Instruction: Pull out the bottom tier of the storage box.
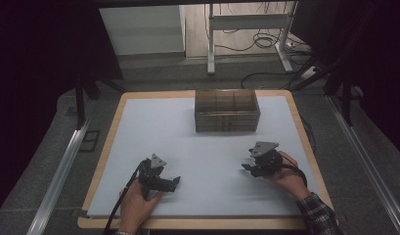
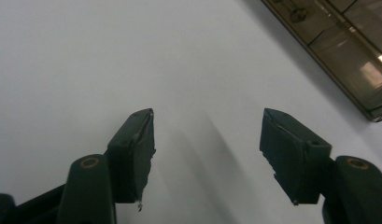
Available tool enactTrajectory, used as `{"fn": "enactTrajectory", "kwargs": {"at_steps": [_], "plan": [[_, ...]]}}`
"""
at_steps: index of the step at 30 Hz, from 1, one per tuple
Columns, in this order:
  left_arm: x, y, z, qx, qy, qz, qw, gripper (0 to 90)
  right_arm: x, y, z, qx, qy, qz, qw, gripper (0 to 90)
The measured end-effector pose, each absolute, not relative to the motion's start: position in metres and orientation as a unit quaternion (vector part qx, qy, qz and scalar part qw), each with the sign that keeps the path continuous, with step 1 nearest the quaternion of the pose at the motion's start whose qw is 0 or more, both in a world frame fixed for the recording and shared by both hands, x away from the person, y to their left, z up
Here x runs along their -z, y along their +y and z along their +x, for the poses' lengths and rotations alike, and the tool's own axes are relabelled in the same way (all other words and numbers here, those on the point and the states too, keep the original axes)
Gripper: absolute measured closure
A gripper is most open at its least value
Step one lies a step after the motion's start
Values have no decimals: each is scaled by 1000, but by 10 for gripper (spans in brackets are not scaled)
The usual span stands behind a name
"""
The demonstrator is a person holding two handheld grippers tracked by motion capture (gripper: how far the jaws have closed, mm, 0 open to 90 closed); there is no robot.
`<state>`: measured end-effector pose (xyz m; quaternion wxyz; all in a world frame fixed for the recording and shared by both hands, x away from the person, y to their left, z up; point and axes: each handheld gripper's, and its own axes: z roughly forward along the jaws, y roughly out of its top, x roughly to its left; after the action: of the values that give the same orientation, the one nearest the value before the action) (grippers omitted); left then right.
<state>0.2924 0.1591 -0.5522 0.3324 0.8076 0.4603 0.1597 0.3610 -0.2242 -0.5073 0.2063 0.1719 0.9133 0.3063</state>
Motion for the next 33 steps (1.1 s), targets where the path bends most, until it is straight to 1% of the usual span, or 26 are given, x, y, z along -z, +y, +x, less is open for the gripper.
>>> {"fn": "enactTrajectory", "kwargs": {"at_steps": [5, 8, 18, 21, 28, 33], "plan": [[552, 159, 292, -160, 460, 808, 332, 0, 507, -221, 362, -310, 910, 162, 223, 415], [552, 159, 292, -160, 460, 808, 332, 0, 507, -218, 364, -306, 908, 152, 244, 432], [552, 159, 292, -160, 460, 808, 332, 0, 509, -209, 372, -291, 907, 148, 265, 433], [552, 159, 292, -160, 460, 807, 332, 0, 510, -205, 378, -286, 907, 144, 274, 411], [552, 159, 292, -159, 461, 807, 333, 0, 510, -201, 384, -287, 902, 141, 289, 410], [552, 159, 292, -159, 460, 808, 333, 0, 512, -196, 388, -273, 905, 121, 302, 467]]}}
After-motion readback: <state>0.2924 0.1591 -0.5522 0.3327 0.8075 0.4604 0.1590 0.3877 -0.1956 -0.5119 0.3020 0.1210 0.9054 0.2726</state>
